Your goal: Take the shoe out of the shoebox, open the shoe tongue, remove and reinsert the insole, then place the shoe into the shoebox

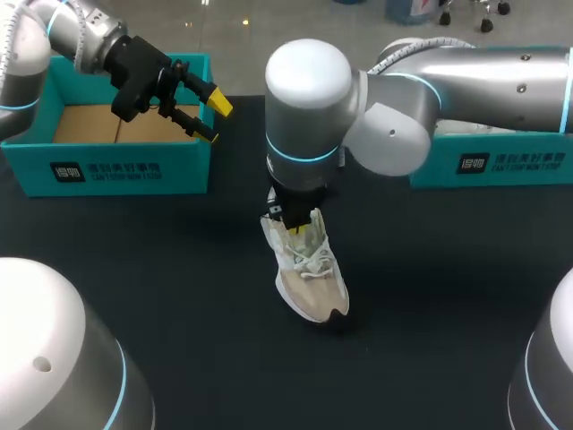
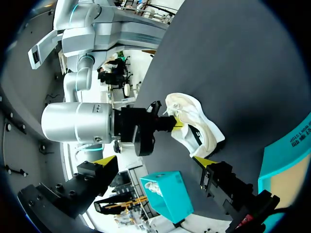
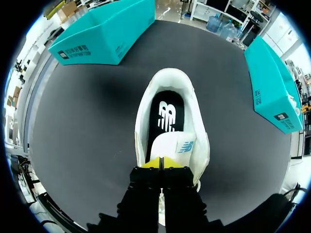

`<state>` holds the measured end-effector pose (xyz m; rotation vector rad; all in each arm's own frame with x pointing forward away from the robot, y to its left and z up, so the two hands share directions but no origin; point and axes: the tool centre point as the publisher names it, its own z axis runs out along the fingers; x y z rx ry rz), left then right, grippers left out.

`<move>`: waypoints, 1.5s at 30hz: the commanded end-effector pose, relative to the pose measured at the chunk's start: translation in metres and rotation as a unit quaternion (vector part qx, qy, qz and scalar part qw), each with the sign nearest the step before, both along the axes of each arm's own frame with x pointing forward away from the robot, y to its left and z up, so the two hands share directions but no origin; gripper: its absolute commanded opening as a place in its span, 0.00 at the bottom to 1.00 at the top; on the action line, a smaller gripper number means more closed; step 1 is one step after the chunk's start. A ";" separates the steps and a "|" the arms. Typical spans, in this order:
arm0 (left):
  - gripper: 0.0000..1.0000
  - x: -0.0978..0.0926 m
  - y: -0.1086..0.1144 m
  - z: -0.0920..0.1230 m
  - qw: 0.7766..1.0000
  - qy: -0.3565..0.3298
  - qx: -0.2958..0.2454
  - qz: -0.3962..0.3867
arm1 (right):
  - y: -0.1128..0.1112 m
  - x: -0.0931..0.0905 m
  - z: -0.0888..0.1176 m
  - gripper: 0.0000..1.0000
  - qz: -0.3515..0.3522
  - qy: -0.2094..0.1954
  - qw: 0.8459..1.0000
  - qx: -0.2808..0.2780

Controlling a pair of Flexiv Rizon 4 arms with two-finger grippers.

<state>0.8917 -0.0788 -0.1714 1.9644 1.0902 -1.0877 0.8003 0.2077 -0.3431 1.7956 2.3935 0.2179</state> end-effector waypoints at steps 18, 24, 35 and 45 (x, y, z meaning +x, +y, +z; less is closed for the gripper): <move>1.00 0.000 0.000 0.000 1.000 -0.001 0.002 -0.001 | -0.011 0.014 0.000 0.00 0.014 -0.010 0.999 0.029; 1.00 0.000 0.000 0.000 1.000 -0.001 0.002 -0.001 | -0.016 0.016 0.027 0.00 0.134 -0.009 0.990 0.042; 1.00 0.000 0.000 0.000 1.000 -0.001 0.002 -0.001 | -0.010 0.018 0.025 0.00 0.214 0.009 0.976 -0.031; 1.00 0.000 0.000 0.000 1.000 -0.001 0.002 -0.001 | -0.007 0.025 0.027 0.00 0.361 -0.041 0.930 -0.059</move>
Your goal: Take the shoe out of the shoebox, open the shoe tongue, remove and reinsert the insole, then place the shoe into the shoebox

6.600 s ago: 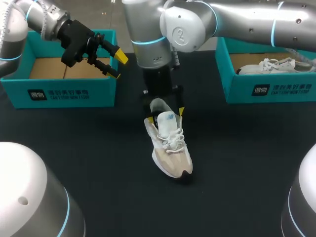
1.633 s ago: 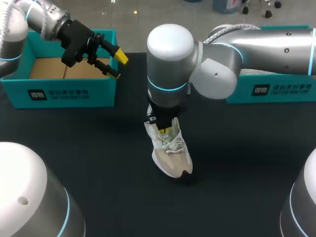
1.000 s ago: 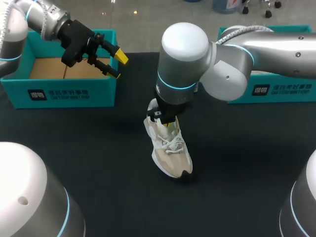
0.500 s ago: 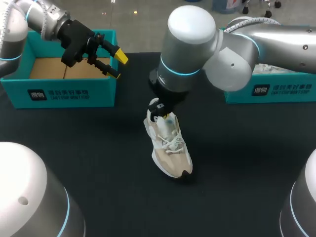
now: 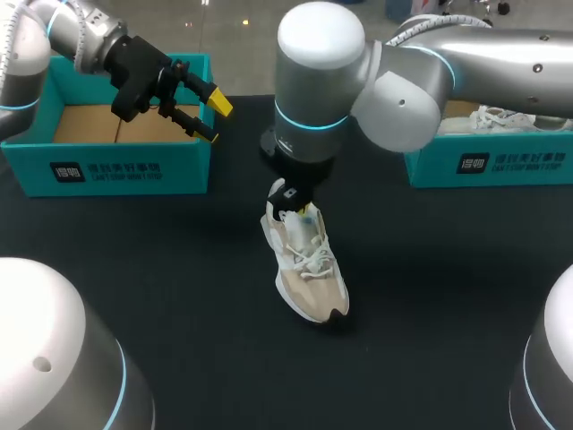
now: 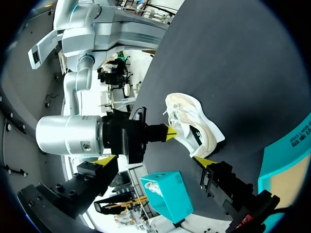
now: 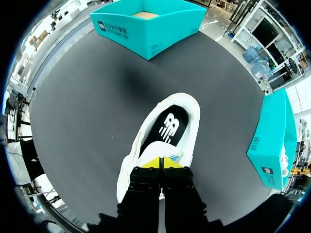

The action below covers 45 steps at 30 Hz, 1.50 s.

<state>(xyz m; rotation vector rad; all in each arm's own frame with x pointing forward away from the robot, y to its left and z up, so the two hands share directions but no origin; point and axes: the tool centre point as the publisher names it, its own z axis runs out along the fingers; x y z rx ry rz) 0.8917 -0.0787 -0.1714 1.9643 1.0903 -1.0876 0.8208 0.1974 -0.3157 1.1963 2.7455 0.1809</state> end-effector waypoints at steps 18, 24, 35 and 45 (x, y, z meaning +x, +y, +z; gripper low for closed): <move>1.00 0.000 0.000 0.000 1.000 -0.001 0.002 -0.001 | 0.004 0.007 0.008 0.00 0.459 -0.035 0.856 -0.236; 1.00 0.000 0.000 0.000 1.000 -0.001 0.002 -0.001 | 0.004 0.012 0.005 0.00 0.471 -0.038 0.856 -0.210; 1.00 0.000 0.000 0.000 1.000 -0.001 0.002 -0.001 | 0.004 0.037 0.016 0.00 0.484 -0.056 0.860 -0.152; 1.00 0.000 0.000 0.000 1.000 -0.001 0.002 -0.001 | 0.003 0.057 0.020 0.35 0.491 -0.059 0.857 -0.148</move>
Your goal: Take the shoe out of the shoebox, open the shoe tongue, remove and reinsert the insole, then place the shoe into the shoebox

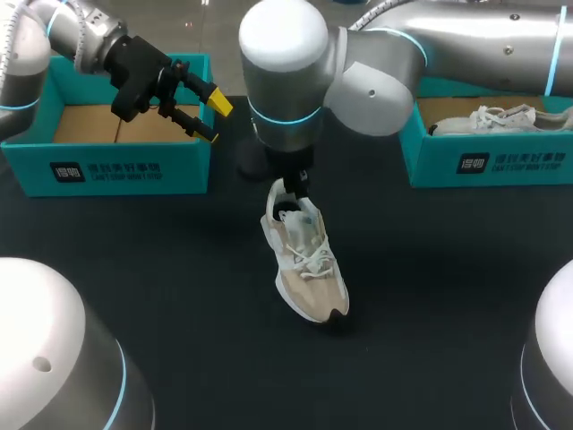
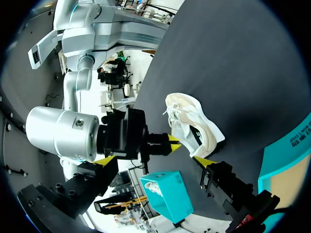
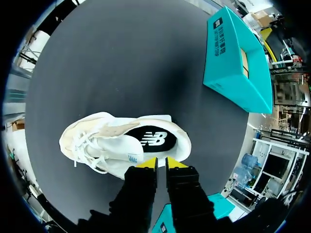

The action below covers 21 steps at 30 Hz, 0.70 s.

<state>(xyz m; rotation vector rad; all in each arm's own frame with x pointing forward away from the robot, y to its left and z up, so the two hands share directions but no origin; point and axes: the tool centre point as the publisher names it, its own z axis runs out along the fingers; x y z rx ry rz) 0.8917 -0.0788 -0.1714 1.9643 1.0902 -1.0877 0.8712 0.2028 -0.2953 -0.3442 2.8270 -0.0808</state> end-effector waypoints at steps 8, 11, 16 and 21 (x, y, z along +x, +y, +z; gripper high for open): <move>1.00 0.000 0.000 0.000 1.000 -0.001 0.002 -0.001 | 0.008 0.027 -0.009 0.64 -0.006 -0.007 1.000 0.005; 1.00 0.000 0.000 0.000 1.000 -0.001 0.002 -0.001 | 0.014 0.035 -0.014 0.59 -0.008 -0.009 1.000 0.009; 1.00 0.000 0.000 0.000 1.000 -0.001 0.002 -0.001 | 0.024 0.046 -0.027 0.55 0.000 -0.005 1.000 0.007; 1.00 0.000 0.000 0.000 1.000 -0.001 0.002 -0.001 | 0.028 0.051 -0.038 0.61 0.013 0.002 1.000 -0.010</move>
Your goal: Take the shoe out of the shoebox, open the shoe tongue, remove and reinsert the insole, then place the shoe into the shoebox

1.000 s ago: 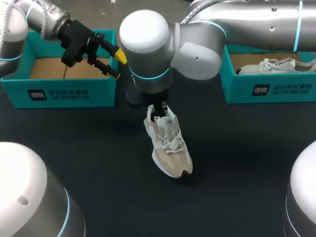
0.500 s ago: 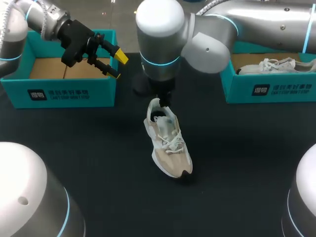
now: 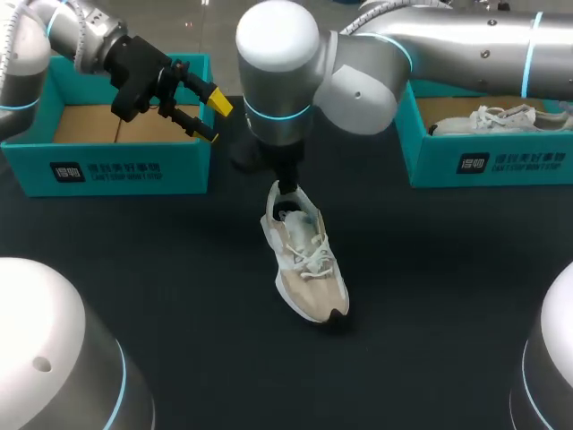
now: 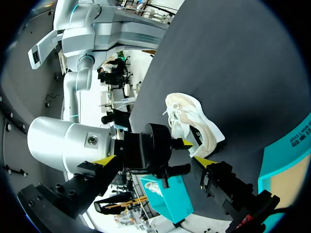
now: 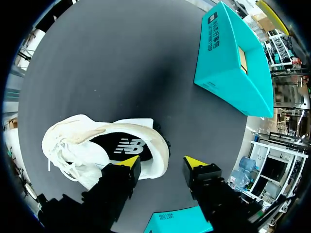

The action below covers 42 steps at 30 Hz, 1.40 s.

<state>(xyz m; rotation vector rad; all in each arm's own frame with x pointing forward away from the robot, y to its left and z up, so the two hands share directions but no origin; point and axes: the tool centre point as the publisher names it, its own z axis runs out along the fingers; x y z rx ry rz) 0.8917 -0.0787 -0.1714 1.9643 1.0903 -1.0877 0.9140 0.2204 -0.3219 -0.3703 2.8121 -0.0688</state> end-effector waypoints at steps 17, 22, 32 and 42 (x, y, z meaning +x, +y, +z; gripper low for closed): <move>1.00 0.000 0.000 0.000 1.000 -0.001 0.002 -0.001 | 0.000 0.021 -0.056 0.71 -0.007 0.022 0.999 -0.025; 1.00 0.000 0.000 0.000 1.000 -0.001 0.002 -0.001 | -0.002 0.024 -0.064 0.72 -0.012 0.027 0.999 -0.025; 1.00 0.000 0.000 0.000 1.000 -0.001 0.002 -0.001 | -0.010 0.022 -0.071 0.09 -0.032 0.033 0.998 -0.040; 1.00 0.000 0.000 0.000 1.000 -0.001 0.002 -0.001 | -0.026 0.020 -0.060 0.00 -0.065 0.029 0.996 -0.046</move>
